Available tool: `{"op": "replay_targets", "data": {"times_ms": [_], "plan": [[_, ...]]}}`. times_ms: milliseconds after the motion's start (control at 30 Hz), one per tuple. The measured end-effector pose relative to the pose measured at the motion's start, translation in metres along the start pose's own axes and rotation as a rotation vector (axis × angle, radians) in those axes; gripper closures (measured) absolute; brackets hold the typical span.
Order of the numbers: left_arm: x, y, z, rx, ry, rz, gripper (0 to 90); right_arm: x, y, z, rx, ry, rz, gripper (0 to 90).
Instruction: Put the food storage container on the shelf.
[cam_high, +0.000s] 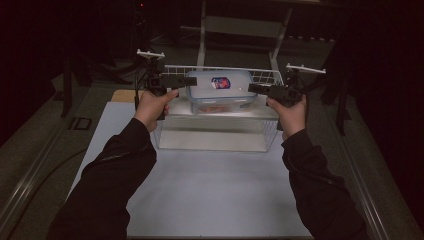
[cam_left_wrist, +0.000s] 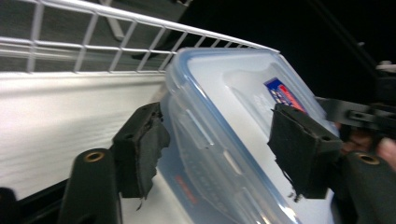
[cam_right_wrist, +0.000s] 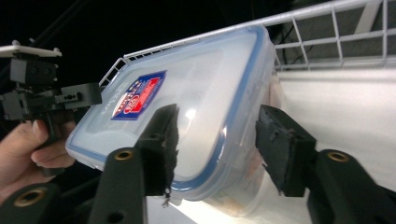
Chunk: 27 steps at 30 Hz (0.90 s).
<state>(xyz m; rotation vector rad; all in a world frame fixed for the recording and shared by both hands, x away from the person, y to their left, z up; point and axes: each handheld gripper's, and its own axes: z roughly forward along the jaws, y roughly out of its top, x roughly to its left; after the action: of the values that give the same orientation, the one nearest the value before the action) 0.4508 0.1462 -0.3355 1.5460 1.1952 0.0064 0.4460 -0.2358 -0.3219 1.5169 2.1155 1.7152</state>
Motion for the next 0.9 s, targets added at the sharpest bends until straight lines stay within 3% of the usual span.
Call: {"op": "replay_targets", "data": {"times_ms": [33,167,233,333,400,467,600,700,833,900], "plan": [[-0.001,0.0,-0.002,-0.017,0.015,0.021,34.4,0.002,0.0,-0.001,-0.005,-0.01,-0.016,45.4],[-0.003,-0.004,-0.014,-0.08,-0.021,0.079,25.7,0.017,-0.001,-0.012,-0.035,-0.027,-0.114,43.2],[-0.008,-0.008,-0.02,-0.097,-0.036,0.14,20.6,0.025,-0.002,-0.016,-0.042,-0.035,-0.163,43.5],[-0.019,-0.015,-0.027,-0.108,-0.04,0.227,14.6,0.037,-0.006,-0.021,-0.046,-0.004,-0.198,43.4],[-0.026,-0.02,-0.032,-0.12,-0.05,0.257,12.5,0.045,-0.011,-0.023,-0.046,0.03,-0.207,43.7],[-0.031,-0.025,-0.036,-0.118,-0.075,0.283,2.3,0.053,-0.018,-0.022,-0.031,0.051,-0.236,44.2],[-0.039,-0.039,-0.045,-0.114,-0.053,0.341,0.1,0.065,-0.031,-0.018,-0.004,0.096,-0.254,47.1],[-0.043,-0.051,-0.052,-0.124,-0.055,0.371,0.0,0.072,-0.039,-0.014,0.013,0.095,-0.279,54.9],[-0.047,-0.071,-0.061,-0.133,-0.03,0.422,0.0,0.076,-0.049,-0.005,0.052,0.072,-0.317,82.9],[-0.048,-0.08,-0.065,-0.14,-0.024,0.439,0.0,0.075,-0.055,0.002,0.074,0.062,-0.321,89.7]]}}
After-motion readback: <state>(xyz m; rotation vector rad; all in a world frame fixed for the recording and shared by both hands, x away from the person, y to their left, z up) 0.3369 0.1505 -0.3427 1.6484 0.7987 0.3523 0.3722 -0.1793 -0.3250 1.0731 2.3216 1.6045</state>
